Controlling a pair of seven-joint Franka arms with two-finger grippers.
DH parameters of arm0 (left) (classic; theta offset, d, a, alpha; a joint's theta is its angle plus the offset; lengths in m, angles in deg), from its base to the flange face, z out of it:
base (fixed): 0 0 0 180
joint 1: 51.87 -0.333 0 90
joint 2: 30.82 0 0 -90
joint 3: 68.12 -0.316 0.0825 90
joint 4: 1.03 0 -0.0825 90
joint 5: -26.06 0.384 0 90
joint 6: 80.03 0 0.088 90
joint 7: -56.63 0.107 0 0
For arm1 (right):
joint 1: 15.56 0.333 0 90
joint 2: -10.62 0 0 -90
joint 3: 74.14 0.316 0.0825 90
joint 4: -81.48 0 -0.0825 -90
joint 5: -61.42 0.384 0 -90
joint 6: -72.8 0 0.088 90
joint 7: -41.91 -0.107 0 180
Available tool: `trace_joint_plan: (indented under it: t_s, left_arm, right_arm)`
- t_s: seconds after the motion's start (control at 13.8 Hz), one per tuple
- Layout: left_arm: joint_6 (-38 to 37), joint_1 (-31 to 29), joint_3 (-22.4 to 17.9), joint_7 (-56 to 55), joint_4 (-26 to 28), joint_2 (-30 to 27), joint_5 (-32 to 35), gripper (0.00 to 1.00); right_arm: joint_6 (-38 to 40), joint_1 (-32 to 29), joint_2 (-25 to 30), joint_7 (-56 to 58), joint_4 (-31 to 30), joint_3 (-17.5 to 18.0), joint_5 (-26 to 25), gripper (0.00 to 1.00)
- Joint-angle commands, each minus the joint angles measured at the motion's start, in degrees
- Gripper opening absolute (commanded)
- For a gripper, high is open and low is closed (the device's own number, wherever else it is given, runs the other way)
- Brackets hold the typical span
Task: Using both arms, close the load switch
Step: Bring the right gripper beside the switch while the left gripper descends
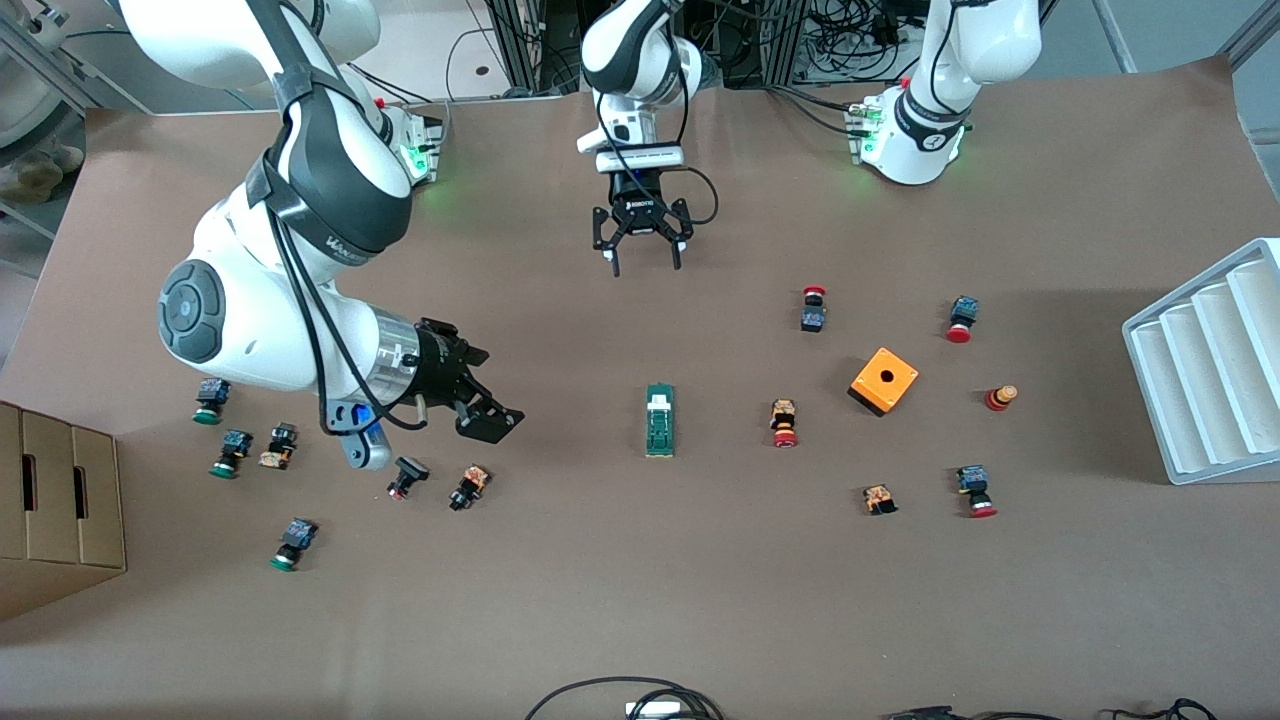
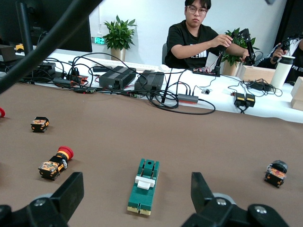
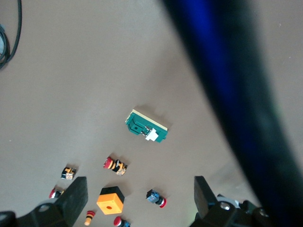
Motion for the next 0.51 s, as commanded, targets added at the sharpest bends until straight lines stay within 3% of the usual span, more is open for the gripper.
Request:
trace_joint_plan:
  t_s: [0.0,0.22,0.36,0.43]
  left_arm:
    - [0.6,0.2,-0.6,0.5,0.0,1.9,2.4,1.00]
    - [0.1,0.4,-0.6,0.1,0.0,4.5,4.5,1.00]
    - [-0.5,0.5,-0.6,-0.1,0.0,5.3,4.8,1.00]
    - [-0.8,0.7,-0.7,-0.2,0.1,5.7,4.9,1.00]
  right_arm:
    - [-1.3,1.4,-1.3,-1.8,1.8,-0.5,0.9,1.00]
    - [-2.3,4.3,-2.3,-0.6,1.7,-0.6,-7.9,1.00]
    - [-2.3,4.4,-2.3,-1.1,1.7,-0.4,-7.7,1.00]
    - [-2.2,4.4,-2.3,-1.2,1.7,-0.8,-5.1,1.00]
